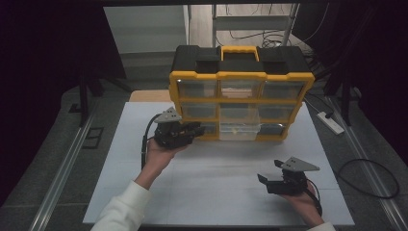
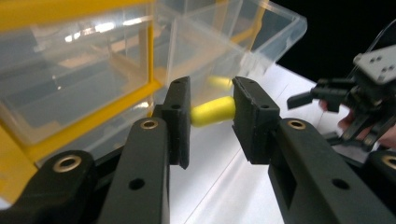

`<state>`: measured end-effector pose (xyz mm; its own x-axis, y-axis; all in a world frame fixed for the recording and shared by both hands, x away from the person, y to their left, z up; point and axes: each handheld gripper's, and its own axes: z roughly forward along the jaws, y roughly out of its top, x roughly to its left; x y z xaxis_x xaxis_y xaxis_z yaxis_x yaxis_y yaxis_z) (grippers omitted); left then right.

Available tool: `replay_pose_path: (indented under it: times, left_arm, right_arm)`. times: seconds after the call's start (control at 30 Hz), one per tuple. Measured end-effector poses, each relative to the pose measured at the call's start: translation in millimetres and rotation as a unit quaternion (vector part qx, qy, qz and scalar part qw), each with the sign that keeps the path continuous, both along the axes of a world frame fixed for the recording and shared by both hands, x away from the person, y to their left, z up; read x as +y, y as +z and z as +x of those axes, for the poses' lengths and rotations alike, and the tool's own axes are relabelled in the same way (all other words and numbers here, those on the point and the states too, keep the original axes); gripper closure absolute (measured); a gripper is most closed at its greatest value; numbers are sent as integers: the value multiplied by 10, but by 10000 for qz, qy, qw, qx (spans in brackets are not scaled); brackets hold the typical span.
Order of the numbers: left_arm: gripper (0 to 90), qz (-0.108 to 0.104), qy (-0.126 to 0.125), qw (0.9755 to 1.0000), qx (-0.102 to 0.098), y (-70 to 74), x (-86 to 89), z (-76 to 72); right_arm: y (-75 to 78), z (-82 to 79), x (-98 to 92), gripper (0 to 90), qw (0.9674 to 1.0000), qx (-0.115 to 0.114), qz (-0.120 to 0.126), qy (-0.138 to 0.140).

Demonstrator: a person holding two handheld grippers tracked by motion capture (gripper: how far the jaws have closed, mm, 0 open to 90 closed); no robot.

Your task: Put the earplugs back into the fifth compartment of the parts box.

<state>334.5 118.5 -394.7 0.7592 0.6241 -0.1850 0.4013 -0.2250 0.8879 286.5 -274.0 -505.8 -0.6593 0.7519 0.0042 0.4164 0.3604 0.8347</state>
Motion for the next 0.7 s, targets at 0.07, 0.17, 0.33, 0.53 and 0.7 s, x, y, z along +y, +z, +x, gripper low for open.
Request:
replay_pose_path:
  times: [0.07, 0.17, 0.33, 0.53, 0.7]
  left_arm:
    - [675, -34, -9, 10000, -4, 35, -14, 17]
    - [675, -78, -41, 10000, -45, 101, -59, 51]
    - [673, -131, -154, 9998, -79, 213, -198, 149]
    - [672, -79, -277, 9995, -84, 300, -422, 271]
    - [672, -30, -314, 9995, -32, 316, -554, 363]
  right_arm:
    - [0, 0, 0, 148, 10000, 1, 3, 2]
    - [1, -1, 1, 148, 10000, 0, 2, 5]
    - [2, -1, 0, 148, 10000, 7, 2, 4]
    - [4, -2, -2, 148, 10000, 10, 19, 5]
    - [6, -5, -3, 148, 10000, 13, 34, 8]
